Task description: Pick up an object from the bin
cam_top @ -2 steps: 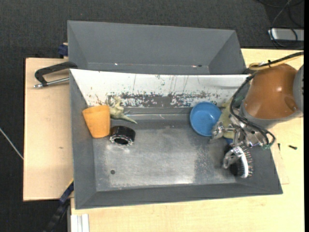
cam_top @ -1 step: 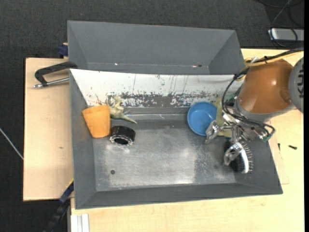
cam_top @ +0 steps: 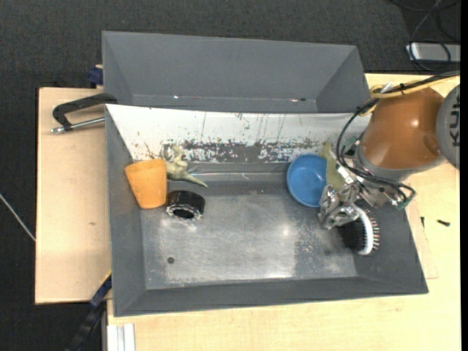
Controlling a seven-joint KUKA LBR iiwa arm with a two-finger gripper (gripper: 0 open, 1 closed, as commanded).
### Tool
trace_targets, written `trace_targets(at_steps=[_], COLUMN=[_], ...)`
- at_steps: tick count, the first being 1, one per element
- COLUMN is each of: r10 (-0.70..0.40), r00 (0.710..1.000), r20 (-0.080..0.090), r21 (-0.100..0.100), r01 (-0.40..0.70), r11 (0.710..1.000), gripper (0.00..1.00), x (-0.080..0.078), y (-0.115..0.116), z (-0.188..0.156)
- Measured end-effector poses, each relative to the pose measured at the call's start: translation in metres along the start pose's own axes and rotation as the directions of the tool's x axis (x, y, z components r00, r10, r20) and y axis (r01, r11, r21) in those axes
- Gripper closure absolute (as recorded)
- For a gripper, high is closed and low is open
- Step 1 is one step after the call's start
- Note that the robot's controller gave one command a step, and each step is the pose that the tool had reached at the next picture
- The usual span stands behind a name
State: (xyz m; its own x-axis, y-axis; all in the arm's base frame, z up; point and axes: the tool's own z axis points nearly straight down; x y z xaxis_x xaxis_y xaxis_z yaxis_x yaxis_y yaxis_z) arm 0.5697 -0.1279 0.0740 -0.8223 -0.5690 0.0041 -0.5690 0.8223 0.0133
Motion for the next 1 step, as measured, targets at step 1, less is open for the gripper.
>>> trace_targets(at_steps=[1], r10=[-0.155], r00=[0.988], r20=[0.013], r21=[0.025], r01=[0.154], r11=[0.988], gripper=[1.0], x=[-0.0128], y=[0.0128], z=[-0.136])
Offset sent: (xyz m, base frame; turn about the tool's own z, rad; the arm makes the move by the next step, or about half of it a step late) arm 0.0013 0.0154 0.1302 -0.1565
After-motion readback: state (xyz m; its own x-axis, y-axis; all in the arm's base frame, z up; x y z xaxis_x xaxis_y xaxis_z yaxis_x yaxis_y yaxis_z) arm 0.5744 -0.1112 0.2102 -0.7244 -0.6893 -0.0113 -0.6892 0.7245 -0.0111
